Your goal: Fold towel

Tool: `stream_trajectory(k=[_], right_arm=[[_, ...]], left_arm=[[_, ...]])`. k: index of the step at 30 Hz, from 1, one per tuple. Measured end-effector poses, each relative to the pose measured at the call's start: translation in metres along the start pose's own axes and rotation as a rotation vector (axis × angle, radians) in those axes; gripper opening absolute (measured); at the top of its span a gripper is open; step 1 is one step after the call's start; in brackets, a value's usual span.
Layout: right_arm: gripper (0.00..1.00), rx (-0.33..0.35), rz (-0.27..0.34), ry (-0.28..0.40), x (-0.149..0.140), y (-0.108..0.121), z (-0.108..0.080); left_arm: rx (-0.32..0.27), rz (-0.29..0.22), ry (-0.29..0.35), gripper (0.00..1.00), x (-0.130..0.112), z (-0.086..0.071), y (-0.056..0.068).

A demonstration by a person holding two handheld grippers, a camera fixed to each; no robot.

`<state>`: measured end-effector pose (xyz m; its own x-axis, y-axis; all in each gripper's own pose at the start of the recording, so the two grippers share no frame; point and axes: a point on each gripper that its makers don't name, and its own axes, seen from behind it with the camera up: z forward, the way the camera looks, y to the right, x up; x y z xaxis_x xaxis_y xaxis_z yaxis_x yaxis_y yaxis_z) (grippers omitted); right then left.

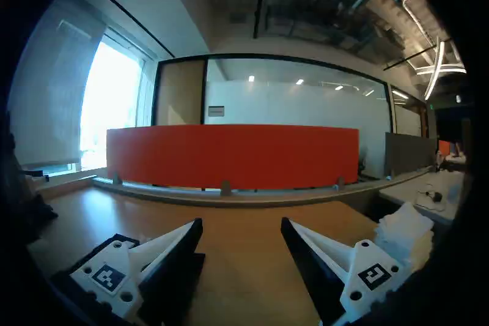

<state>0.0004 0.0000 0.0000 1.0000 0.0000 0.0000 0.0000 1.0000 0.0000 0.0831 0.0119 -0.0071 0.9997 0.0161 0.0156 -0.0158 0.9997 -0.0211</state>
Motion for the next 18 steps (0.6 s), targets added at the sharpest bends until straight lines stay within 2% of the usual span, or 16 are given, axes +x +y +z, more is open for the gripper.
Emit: stream_trajectory(k=[6, 9, 18], right_arm=[[1.00, 0.000, -0.006, 0.004, 0.035, 0.000, 0.000], [1.00, -0.001, -0.009, -0.005, 0.049, 0.000, -0.002], [1.00, 0.028, -0.033, -0.039, 0.082, -0.007, -0.011]], left_arm=[[0.003, 0.002, -0.030, 0.98, 0.038, -0.002, 0.000], [-0.005, 0.004, -0.042, 0.98, 0.054, -0.002, 0.004], [-0.044, -0.001, -0.091, 0.98, 0.086, -0.005, 0.016]])
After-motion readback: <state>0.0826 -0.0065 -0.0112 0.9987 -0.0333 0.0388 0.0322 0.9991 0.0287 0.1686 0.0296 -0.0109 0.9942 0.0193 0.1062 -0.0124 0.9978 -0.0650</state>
